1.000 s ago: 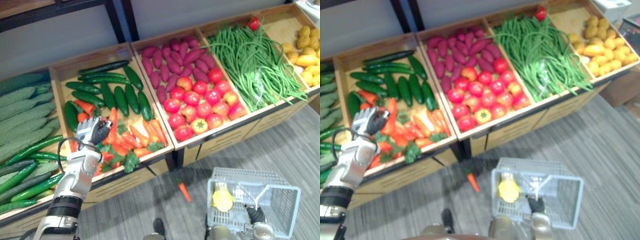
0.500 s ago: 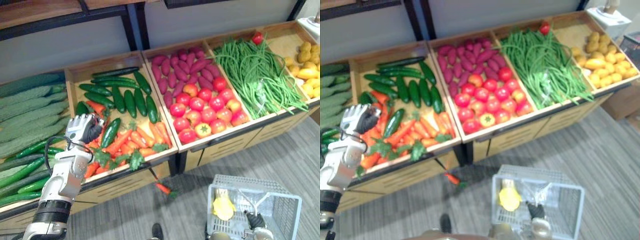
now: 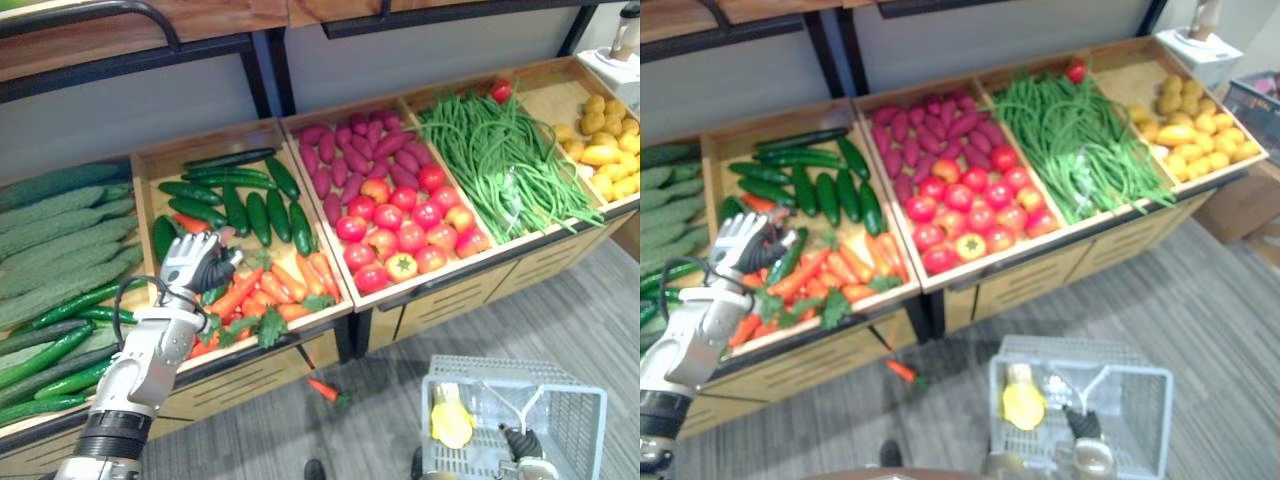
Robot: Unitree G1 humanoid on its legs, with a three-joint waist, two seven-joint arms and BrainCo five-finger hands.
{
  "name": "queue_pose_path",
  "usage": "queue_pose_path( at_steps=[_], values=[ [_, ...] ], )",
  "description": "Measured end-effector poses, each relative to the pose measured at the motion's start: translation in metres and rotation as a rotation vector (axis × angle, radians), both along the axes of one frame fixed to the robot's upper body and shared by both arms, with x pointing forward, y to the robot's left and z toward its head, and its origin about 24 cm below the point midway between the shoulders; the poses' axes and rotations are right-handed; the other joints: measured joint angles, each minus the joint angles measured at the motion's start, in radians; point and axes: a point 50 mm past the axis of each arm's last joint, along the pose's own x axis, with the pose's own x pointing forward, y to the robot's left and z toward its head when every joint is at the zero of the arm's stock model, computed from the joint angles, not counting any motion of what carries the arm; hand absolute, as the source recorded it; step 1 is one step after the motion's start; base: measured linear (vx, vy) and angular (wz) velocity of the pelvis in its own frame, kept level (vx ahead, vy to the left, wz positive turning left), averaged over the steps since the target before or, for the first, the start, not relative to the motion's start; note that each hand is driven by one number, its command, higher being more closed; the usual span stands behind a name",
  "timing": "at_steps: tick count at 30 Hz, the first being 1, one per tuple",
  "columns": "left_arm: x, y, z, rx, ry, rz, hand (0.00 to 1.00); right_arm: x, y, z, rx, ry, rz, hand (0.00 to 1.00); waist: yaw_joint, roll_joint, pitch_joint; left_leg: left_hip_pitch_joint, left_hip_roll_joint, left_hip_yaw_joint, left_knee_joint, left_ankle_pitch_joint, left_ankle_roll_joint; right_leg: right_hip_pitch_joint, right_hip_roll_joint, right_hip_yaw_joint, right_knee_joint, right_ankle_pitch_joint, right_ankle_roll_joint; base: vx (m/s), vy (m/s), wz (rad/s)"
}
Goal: Pick vegetable in the basket
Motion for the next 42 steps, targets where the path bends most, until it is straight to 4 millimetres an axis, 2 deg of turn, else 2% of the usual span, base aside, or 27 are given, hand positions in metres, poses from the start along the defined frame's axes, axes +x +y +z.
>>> queue_pose_path(
  at_steps=[5, 12, 19, 26, 29, 34, 42],
  values=[
    [-0.019, -0.007, -0.049, -0.243, 0.135, 0.182, 0.00, -0.006, -0.003, -0.002, 0.012, 0.015, -0.057, 1.00, 0.000, 0.002, -0.002, -0.001, -0.001, -0.003, -0.001, 0.000, 0.000, -0.001, 0.000, 0.000, -0.001, 0.000, 0.000, 0.00, 0.000, 0.00],
    [-0.032, -0.006, -0.082, -0.363, 0.240, 0.348, 0.00, -0.005, -0.004, -0.001, -0.001, 0.031, -0.036, 1.00, 0.000, 0.006, -0.006, 0.000, 0.001, -0.002, -0.002, 0.000, 0.000, 0.000, 0.002, 0.001, -0.002, 0.000, 0.000, 0.00, 0.000, 0.00],
    [-0.048, 0.013, -0.115, -0.412, 0.325, 0.562, 0.00, -0.001, 0.004, -0.002, -0.001, 0.045, 0.033, 1.00, -0.002, 0.002, -0.018, 0.000, 0.010, 0.005, -0.005, -0.001, -0.002, 0.003, 0.013, 0.005, -0.015, 0.003, -0.002, 0.00, -0.019, -0.01],
    [-0.047, 0.021, -0.115, -0.436, 0.292, 0.639, 0.00, 0.003, 0.007, -0.002, -0.005, 0.042, 0.061, 1.00, -0.002, 0.001, -0.019, 0.000, 0.011, 0.023, -0.006, -0.004, -0.006, -0.001, 0.015, 0.020, -0.026, 0.010, -0.001, 0.00, -0.014, -0.06],
    [-0.040, 0.023, -0.110, -0.457, 0.265, 0.656, 0.00, 0.004, 0.008, -0.002, -0.006, 0.044, 0.076, 1.00, -0.003, 0.001, -0.019, -0.001, 0.012, 0.025, -0.006, -0.005, -0.007, -0.001, 0.017, 0.023, -0.037, 0.014, -0.001, 0.00, -0.018, -0.03],
    [-0.031, 0.022, -0.103, -0.466, 0.232, 0.652, 0.00, 0.005, 0.009, -0.002, -0.009, 0.041, 0.079, 1.00, -0.003, 0.001, -0.019, -0.002, 0.012, 0.025, -0.006, -0.007, -0.009, -0.001, 0.018, 0.023, -0.040, 0.014, -0.001, 0.00, -0.013, 0.00],
    [-0.031, 0.024, -0.101, -0.467, 0.219, 0.663, 0.00, 0.007, 0.009, -0.001, -0.009, 0.037, 0.080, 1.00, -0.003, 0.000, -0.018, -0.003, 0.012, 0.025, -0.006, -0.009, -0.011, -0.001, 0.018, 0.023, -0.043, 0.014, -0.001, 0.00, -0.004, 0.00]
  ],
)
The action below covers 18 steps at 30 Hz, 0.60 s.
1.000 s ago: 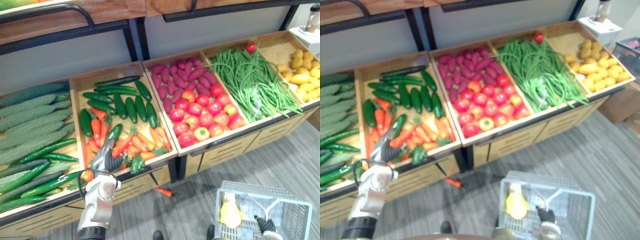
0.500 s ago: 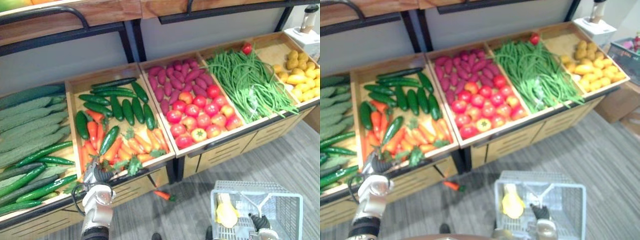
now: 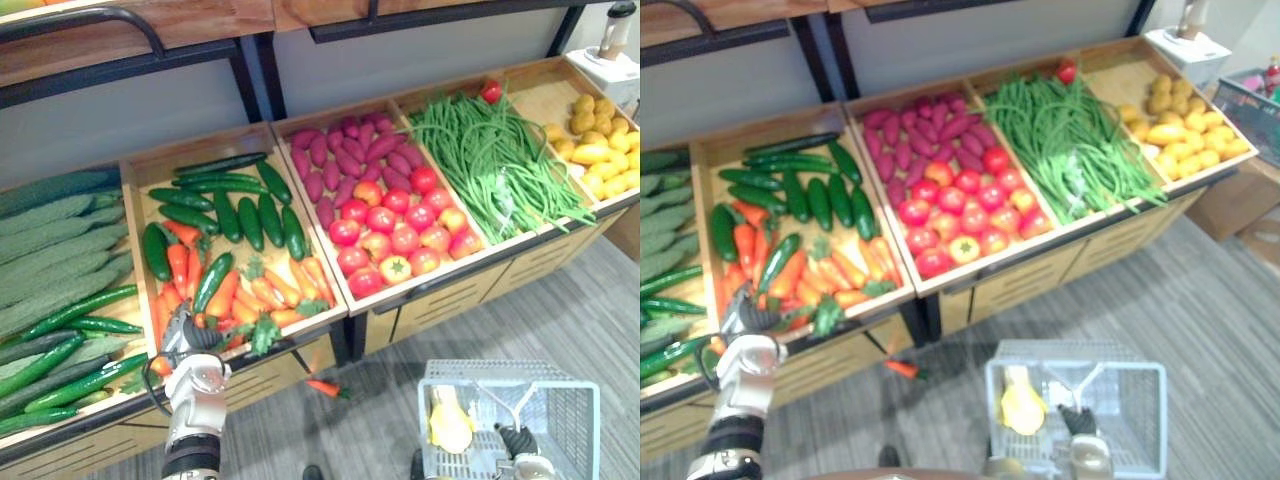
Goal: Pick vegetable in the basket
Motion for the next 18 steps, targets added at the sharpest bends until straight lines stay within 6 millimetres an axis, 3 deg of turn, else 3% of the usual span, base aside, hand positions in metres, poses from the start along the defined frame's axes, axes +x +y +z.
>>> queue_pose_path(
  at_steps=[10, 18],
  values=[
    [-0.004, 0.009, 0.001, -0.006, -0.017, 0.066, 0.00, 0.002, 0.003, 0.000, 0.003, 0.000, 0.023, 1.00, 0.001, -0.012, 0.007, -0.012, 0.001, -0.004, -0.001, 0.000, 0.000, -0.011, 0.000, -0.003, 0.003, -0.001, -0.001, 0.00, -0.004, 0.01],
    [0.015, 0.014, 0.018, 0.011, -0.070, 0.072, 0.00, 0.017, 0.006, 0.006, -0.006, -0.056, 0.052, 1.00, 0.002, -0.021, 0.029, -0.066, 0.002, -0.003, 0.004, 0.001, 0.001, -0.069, 0.002, 0.000, 0.009, -0.001, -0.002, 0.01, -0.022, 0.00]
  ],
)
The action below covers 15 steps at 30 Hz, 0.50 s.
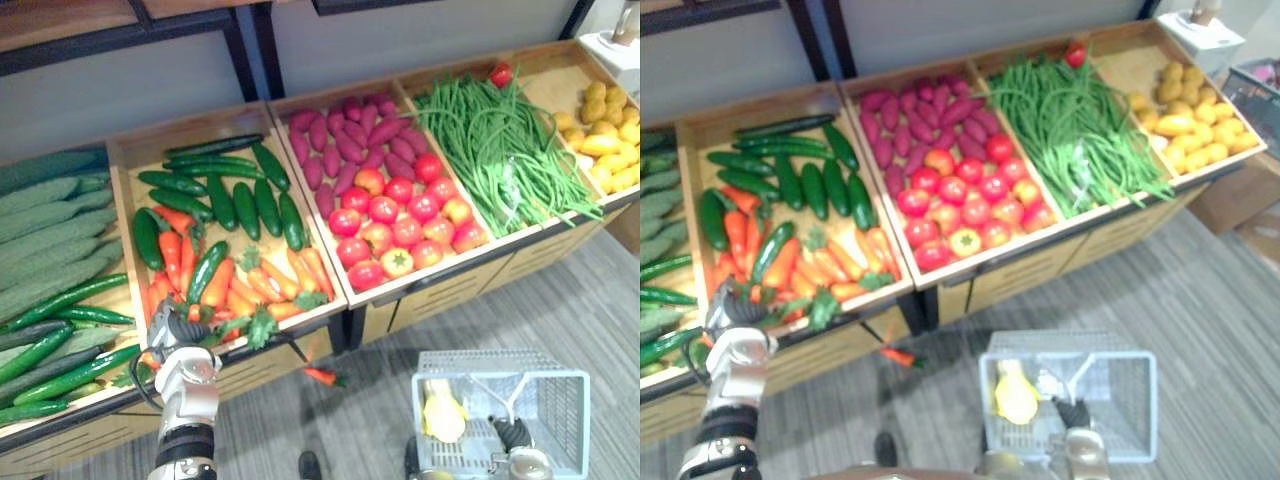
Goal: Pick vegetable in the basket
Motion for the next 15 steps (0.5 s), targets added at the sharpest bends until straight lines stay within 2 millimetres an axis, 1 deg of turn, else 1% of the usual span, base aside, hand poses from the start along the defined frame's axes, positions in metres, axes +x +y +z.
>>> queue_pose_path(
  at_steps=[3, 4, 5, 7, 9, 13, 15],
  values=[
    [0.010, 0.001, 0.006, 0.007, -0.021, 0.011, 0.00, 0.010, 0.000, 0.005, -0.011, -0.038, 0.007, 1.00, -0.001, -0.002, 0.037, -0.006, 0.002, 0.007, 0.000, 0.000, 0.000, -0.010, 0.003, 0.006, 0.001, 0.000, 0.000, 0.01, -0.024, -0.04],
    [0.013, 0.002, 0.010, 0.003, -0.040, 0.015, 1.00, 0.013, 0.001, 0.007, -0.012, -0.047, 0.013, 1.00, -0.002, -0.003, 0.041, -0.020, 0.003, 0.009, 0.000, 0.000, 0.000, -0.024, 0.004, 0.009, 0.002, 0.000, 0.000, 0.01, -0.037, -0.04],
    [0.015, 0.002, 0.013, 0.008, -0.052, 0.018, 1.00, 0.015, 0.001, 0.007, -0.013, -0.052, 0.014, 1.00, -0.003, -0.003, 0.044, -0.026, 0.004, 0.010, 0.000, 0.000, 0.000, -0.031, 0.005, 0.009, 0.002, 0.000, 0.000, 0.01, -0.041, -0.03],
    [0.021, 0.007, 0.026, 0.047, -0.101, 0.034, 1.00, 0.020, 0.001, 0.010, -0.014, -0.074, 0.014, 1.00, -0.002, -0.003, 0.058, -0.034, 0.007, 0.016, 0.001, 0.000, 0.000, -0.043, 0.008, 0.013, 0.004, 0.000, -0.001, 0.03, -0.051, -0.03],
    [0.024, 0.009, 0.032, 0.053, -0.115, 0.030, 1.00, 0.022, 0.001, 0.011, -0.014, -0.077, 0.017, 1.00, -0.002, -0.003, 0.059, -0.031, 0.008, 0.029, 0.001, 0.000, -0.001, -0.044, 0.009, 0.020, 0.008, -0.001, -0.002, 0.05, -0.053, -0.09],
    [0.028, 0.006, 0.036, 0.062, -0.132, 0.013, 1.00, 0.024, 0.002, 0.012, -0.021, -0.083, 0.032, 1.00, -0.002, -0.002, 0.062, -0.028, 0.008, 0.032, 0.001, -0.001, -0.001, -0.054, 0.007, 0.034, 0.024, -0.003, -0.006, 0.05, -0.037, -0.06],
    [0.029, 0.005, 0.036, 0.064, -0.133, 0.005, 1.00, 0.024, 0.002, 0.012, -0.021, -0.085, 0.034, 1.00, -0.002, -0.002, 0.066, -0.021, 0.010, 0.033, 0.001, -0.004, -0.003, -0.054, 0.008, 0.036, 0.039, -0.008, -0.014, 0.03, -0.031, -0.02]
  ],
)
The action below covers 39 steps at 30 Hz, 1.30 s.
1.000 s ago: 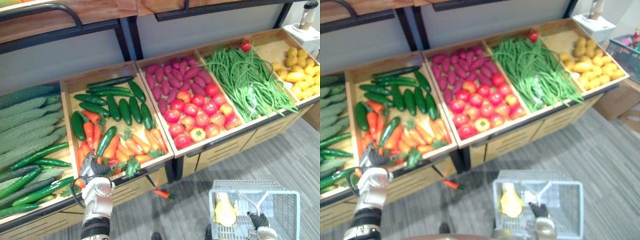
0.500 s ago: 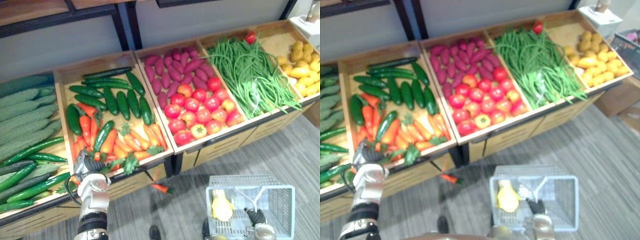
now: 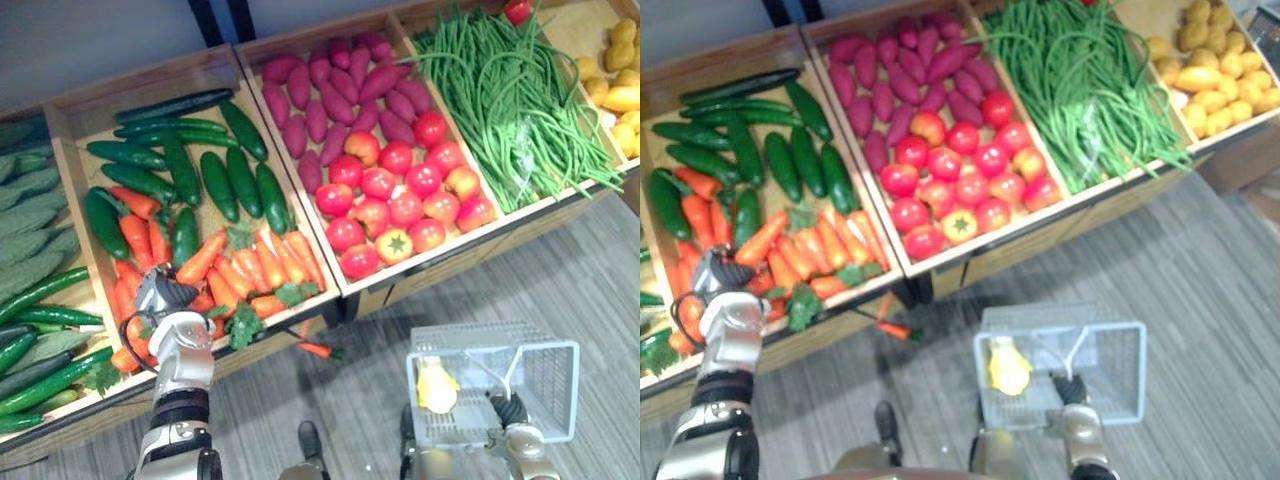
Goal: Pick vegetable in the basket
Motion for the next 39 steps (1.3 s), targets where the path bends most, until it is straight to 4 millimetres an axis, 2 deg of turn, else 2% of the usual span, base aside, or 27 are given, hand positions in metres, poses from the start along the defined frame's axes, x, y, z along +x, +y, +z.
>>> queue_pose_path(
  at_steps=[6, 8, 9, 15, 16, 17, 18, 39],
  values=[
    [-0.002, -0.004, -0.005, 0.004, 0.017, -0.020, 1.00, 0.002, 0.000, 0.002, -0.007, -0.012, 0.001, 1.00, 0.000, 0.009, 0.011, 0.022, 0.007, 0.020, 0.005, -0.034, 0.003, -0.003, 0.004, 0.016, 0.031, -0.004, -0.004, 0.03, -0.012, -0.08],
    [-0.003, -0.003, -0.007, 0.003, 0.023, -0.017, 1.00, 0.003, 0.000, 0.002, -0.008, -0.015, 0.001, 1.00, 0.004, 0.004, 0.024, 0.014, 0.008, 0.025, 0.055, -0.063, 0.005, 0.000, -0.002, 0.026, 0.039, -0.005, -0.005, 0.03, 0.003, -0.15],
    [-0.004, -0.003, -0.008, 0.003, 0.028, -0.016, 1.00, 0.003, -0.001, 0.003, -0.012, -0.021, -0.002, 1.00, 0.001, 0.009, 0.027, 0.011, 0.009, 0.025, 0.075, -0.073, 0.005, 0.000, -0.004, 0.027, 0.048, -0.006, -0.005, 0.02, -0.009, -0.10],
    [-0.004, -0.003, -0.009, -0.001, 0.036, -0.016, 1.00, 0.004, -0.001, 0.003, -0.019, -0.025, -0.007, 1.00, 0.001, 0.010, 0.028, 0.004, 0.015, 0.021, 0.092, -0.073, 0.005, -0.001, -0.004, 0.023, 0.060, -0.013, -0.016, 0.01, -0.028, 0.02],
    [-0.004, -0.003, -0.010, -0.005, 0.042, -0.020, 0.00, 0.003, -0.001, 0.003, -0.019, -0.025, -0.006, 1.00, 0.000, 0.010, 0.028, 0.004, 0.018, 0.020, 0.100, -0.073, 0.004, 0.000, -0.003, 0.022, 0.069, -0.016, -0.021, 0.01, -0.041, 0.02],
    [-0.005, -0.003, -0.010, -0.007, 0.045, -0.021, 0.00, 0.003, -0.001, 0.003, -0.019, -0.024, -0.007, 1.00, 0.000, 0.010, 0.028, 0.006, 0.019, 0.020, 0.101, -0.073, 0.004, 0.000, -0.002, 0.021, 0.072, -0.017, -0.022, 0.01, -0.035, 0.02],
    [-0.006, -0.003, -0.011, -0.008, 0.050, -0.022, 1.00, 0.004, -0.001, 0.003, -0.019, -0.024, -0.004, 1.00, 0.000, 0.011, 0.027, 0.007, 0.021, 0.020, 0.102, -0.073, 0.004, 0.000, -0.001, 0.020, 0.077, -0.018, -0.023, 0.00, 0.000, 0.00],
    [-0.010, -0.012, -0.016, -0.021, 0.054, -0.047, 1.00, 0.004, 0.000, 0.003, -0.019, -0.026, 0.000, 1.00, 0.001, 0.014, 0.025, 0.003, 0.023, 0.022, 0.100, -0.072, 0.004, -0.020, 0.001, 0.020, 0.096, -0.023, -0.025, -0.01, -0.002, -0.01]
  ],
)
